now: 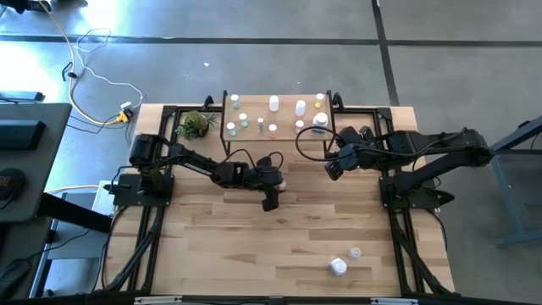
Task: Pick and place medicine bottles onto shelf by color
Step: Put the orange pill bottle on the shelf, then put the transparent pill bottle on the shelf
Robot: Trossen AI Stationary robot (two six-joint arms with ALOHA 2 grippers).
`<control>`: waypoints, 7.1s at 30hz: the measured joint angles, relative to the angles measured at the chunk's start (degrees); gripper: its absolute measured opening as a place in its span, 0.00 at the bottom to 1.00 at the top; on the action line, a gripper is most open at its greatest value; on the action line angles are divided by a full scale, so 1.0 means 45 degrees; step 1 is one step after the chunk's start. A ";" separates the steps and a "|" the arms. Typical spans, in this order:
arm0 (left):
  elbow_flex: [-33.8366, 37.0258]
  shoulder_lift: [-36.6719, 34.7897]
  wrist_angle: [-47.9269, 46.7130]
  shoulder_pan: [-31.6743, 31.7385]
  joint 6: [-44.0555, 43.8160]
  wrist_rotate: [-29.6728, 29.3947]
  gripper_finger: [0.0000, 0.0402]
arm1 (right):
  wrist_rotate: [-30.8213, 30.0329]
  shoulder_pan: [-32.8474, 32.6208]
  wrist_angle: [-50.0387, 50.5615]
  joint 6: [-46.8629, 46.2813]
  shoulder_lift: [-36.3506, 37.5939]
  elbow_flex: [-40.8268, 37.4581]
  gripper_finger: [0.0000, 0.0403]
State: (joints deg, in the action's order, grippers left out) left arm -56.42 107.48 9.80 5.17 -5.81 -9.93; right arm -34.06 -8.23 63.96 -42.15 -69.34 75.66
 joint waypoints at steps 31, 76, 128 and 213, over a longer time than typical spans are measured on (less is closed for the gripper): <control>0.0001 -0.0119 -0.0003 0.0005 0.0205 -0.0024 0.30 | 0.0000 0.0000 -0.0015 0.0000 0.0000 0.0000 0.55; -0.0010 -0.9362 -0.0311 0.4543 0.4601 -0.3830 0.30 | -0.0018 0.0000 -0.0505 0.0490 -0.0005 0.0000 0.55; -0.2973 -0.5614 -0.6224 0.7958 0.3319 0.1637 0.30 | -0.1161 0.0000 -0.0529 -0.0918 -0.0015 0.0000 0.55; -0.2958 -0.4954 -0.8698 1.0239 0.5669 0.5403 0.49 | -0.1540 0.0005 -0.0782 -0.0967 -0.0019 0.0000 0.55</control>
State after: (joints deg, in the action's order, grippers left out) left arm -69.73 85.19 -29.34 51.24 19.70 14.38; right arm -40.99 -8.21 60.45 -46.50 -69.43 75.66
